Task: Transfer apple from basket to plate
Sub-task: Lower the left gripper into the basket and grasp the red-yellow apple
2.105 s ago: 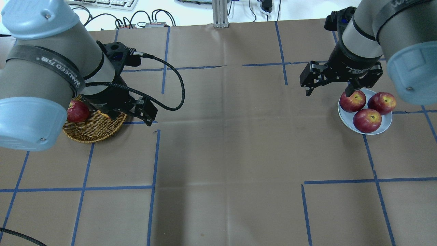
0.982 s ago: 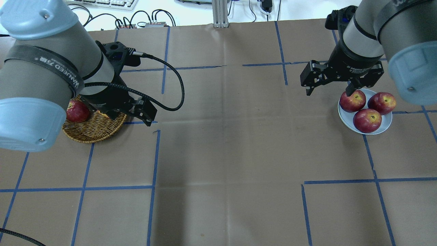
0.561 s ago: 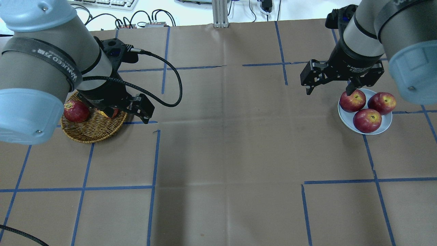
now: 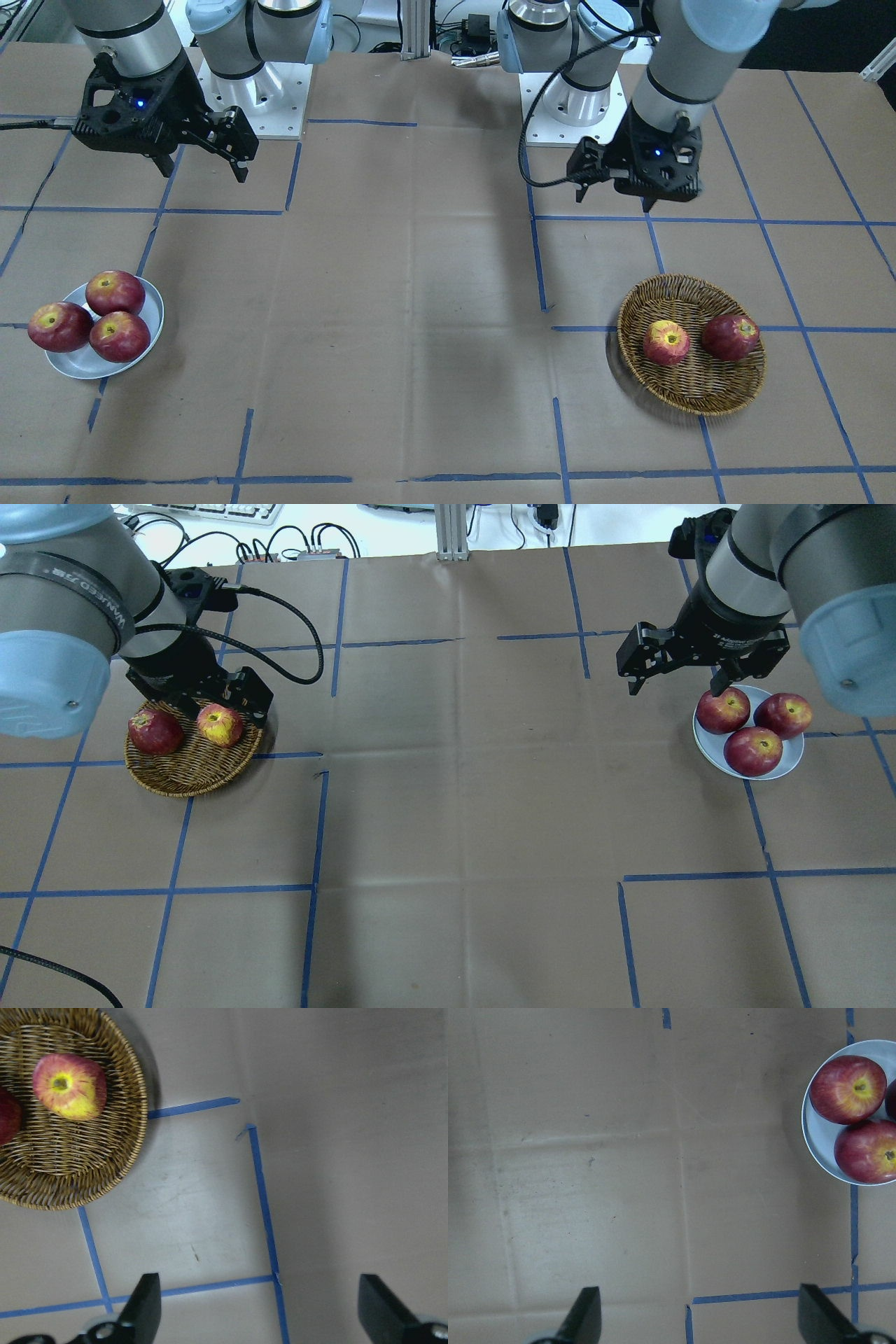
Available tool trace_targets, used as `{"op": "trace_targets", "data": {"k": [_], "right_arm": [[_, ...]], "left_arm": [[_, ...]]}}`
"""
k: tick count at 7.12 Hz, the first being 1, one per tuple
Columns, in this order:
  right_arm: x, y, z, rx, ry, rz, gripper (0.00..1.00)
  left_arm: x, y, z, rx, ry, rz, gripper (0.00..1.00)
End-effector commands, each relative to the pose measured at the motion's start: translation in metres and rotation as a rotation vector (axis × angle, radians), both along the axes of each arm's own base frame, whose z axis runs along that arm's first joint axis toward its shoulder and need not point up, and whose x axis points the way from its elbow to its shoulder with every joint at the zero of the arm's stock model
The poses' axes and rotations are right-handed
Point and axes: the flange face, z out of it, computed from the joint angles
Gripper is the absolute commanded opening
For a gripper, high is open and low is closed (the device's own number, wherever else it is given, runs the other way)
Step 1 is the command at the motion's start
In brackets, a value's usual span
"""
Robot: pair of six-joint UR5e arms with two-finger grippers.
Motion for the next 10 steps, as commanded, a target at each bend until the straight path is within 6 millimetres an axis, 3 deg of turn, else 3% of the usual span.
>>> {"op": "trace_targets", "data": {"k": [1,2,4,6,10], "right_arm": [[0.001,0.002,-0.002,0.005,0.002,0.001,1.00],[0.001,0.002,-0.001,0.010,0.003,0.003,1.00],[0.001,0.006,0.008,-0.005,0.013,0.002,1.00],[0.003,-0.003,-0.002,-0.001,0.000,0.006,1.00],[0.001,-0.005,0.010,-0.062,0.000,-0.009,1.00]], "left_arm": [[0.027,-0.053,-0.061,-0.025,-0.006,-0.104,1.00],[0.045,-0.080,-0.092,-0.051,-0.016,-0.107,1.00],[0.118,-0.094,-0.125,-0.035,-0.007,-0.149,1.00],[0.126,-0.101,-0.157,0.007,0.016,-0.152,1.00],[0.131,-0.110,-0.199,0.034,0.026,-0.150,1.00]]}}
